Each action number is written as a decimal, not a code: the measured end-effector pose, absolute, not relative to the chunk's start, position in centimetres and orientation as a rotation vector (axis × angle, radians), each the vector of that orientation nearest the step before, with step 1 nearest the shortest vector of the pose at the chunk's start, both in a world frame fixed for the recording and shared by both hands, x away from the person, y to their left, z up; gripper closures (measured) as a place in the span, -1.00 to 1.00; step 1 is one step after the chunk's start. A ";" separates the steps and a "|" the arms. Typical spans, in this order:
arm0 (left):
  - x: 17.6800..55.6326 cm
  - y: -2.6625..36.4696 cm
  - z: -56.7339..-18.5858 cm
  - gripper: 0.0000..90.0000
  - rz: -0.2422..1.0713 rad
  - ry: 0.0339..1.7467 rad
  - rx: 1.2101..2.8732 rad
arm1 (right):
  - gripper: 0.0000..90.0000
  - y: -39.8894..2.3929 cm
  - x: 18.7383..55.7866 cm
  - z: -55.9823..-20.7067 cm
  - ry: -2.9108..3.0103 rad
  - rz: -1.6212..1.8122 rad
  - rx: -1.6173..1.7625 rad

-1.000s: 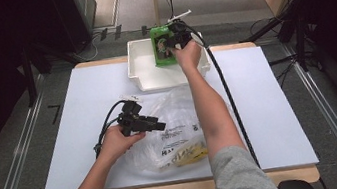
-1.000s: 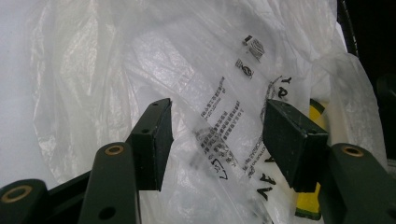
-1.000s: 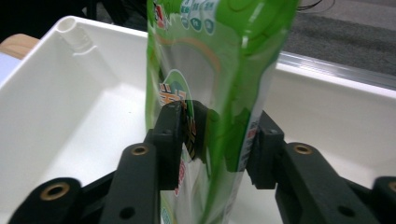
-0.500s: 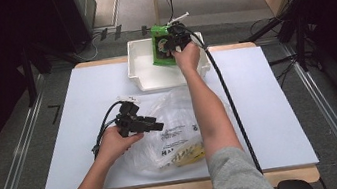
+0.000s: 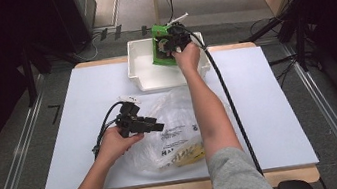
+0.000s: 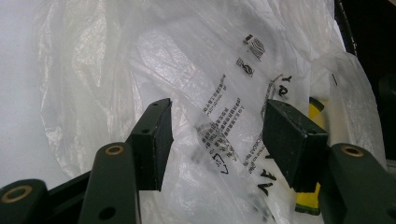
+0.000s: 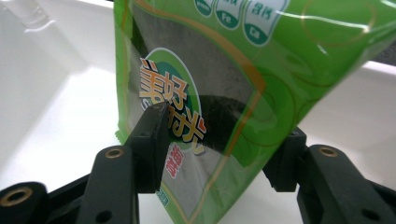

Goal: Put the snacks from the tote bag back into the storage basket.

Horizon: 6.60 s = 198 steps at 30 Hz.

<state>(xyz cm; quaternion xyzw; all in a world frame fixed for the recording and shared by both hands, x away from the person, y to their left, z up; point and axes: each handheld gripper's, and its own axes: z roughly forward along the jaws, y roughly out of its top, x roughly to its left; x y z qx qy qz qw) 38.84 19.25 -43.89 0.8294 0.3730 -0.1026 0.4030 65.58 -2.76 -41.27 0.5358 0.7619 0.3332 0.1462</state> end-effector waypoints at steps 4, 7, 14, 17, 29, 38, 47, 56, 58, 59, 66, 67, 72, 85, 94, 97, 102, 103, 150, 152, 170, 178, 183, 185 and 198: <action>38.9 19.3 -43.9 -0.03 -0.259 0.943 2.096 | 0.03 -3.0 65.8 -41.6 2.193 0.958 1.571; 38.9 19.3 -43.9 -0.03 -0.260 0.941 2.093 | 0.00 -3.0 65.8 -41.7 2.190 0.948 1.574; 38.9 19.2 -44.0 -0.03 -0.258 0.937 2.100 | -0.09 -3.0 65.9 -41.5 2.167 0.953 1.574; 39.0 19.1 -44.0 -0.03 -0.260 0.937 2.103 | -0.15 -3.1 66.0 -41.6 2.155 0.968 1.590; 39.0 19.1 -44.0 -0.02 -0.263 0.936 2.102 | -0.15 -2.9 66.2 -42.3 2.157 0.905 1.634; 39.0 19.1 -44.0 -0.02 -0.260 0.940 2.101 | -0.12 -3.0 66.0 -42.3 2.157 0.916 1.662; 39.1 19.2 -44.0 -0.02 -0.258 0.943 2.101 | -0.09 -3.1 65.6 -41.9 2.147 0.953 1.646; 39.2 19.1 -44.0 -0.02 -0.253 0.941 2.108 | -0.09 -3.9 64.5 -41.0 2.137 0.984 1.631; 39.2 19.1 -44.0 -0.02 -0.252 0.940 2.111 | -0.08 -4.2 64.3 -40.7 2.144 1.000 1.624; 39.2 19.1 -44.0 -0.02 -0.250 0.940 2.112 | -0.08 -4.3 64.1 -40.5 2.143 1.006 1.624; 39.2 19.1 -44.0 -0.02 -0.246 0.943 2.113 | -0.08 -5.1 63.1 -39.4 2.152 1.025 1.616; 39.2 19.1 -44.0 -0.03 -0.247 0.943 2.113 | -0.08 -5.2 62.9 -39.3 2.154 1.028 1.612; 39.2 19.1 -44.0 -0.03 -0.237 0.948 2.119 | -0.03 -5.1 61.8 -38.3 2.212 1.013 1.544; 39.2 19.1 -43.9 -0.03 -0.225 0.951 2.123 | -0.01 -5.2 57.7 -35.9 2.256 1.092 1.429; 39.3 19.1 -43.8 -0.03 -0.219 0.955 2.125 | -0.02 -5.8 54.5 -35.3 2.284 1.142 1.358; 39.3 19.1 -43.8 -0.03 -0.219 0.954 2.127 | -0.02 -6.0 53.5 -35.3 2.297 1.159 1.342; 39.2 19.0 -43.8 -0.03 -0.212 0.957 2.131 | -0.02 -6.5 51.9 -35.6 2.304 1.181 1.314; 39.2 19.0 -43.7 -0.03 -0.200 0.961 2.136 | -0.02 -6.7 51.7 -35.7 2.306 1.191 1.309; 39.2 19.0 -43.6 -0.04 -0.181 0.956 2.146 | -0.01 -10.9 38.4 -40.8 2.425 1.243 1.207; 39.1 19.0 -43.6 -0.04 -0.180 0.951 2.148 | -0.01 -10.9 38.0 -41.0 2.428 1.238 1.204; 38.9 18.9 -43.4 -0.04 -0.174 0.934 2.150 | -0.03 -11.0 36.2 -43.0 2.448 1.229 1.177; 38.8 18.8 -43.3 -0.04 -0.175 0.930 2.151 | -0.03 -10.9 36.2 -43.5 2.463 1.232 1.177; 38.8 18.8 -43.4 -0.04 -0.175 0.927 2.155 | -0.04 -11.1 36.3 -43.6 2.462 1.231 1.179; 38.8 18.8 -43.4 -0.04 -0.174 0.926 2.156 | -0.04 -11.1 36.3 -43.6 2.461 1.236 1.185; 38.8 18.8 -43.4 -0.05 -0.178 0.924 2.158 | -0.05 -11.1 36.5 -43.8 2.467 1.230 1.189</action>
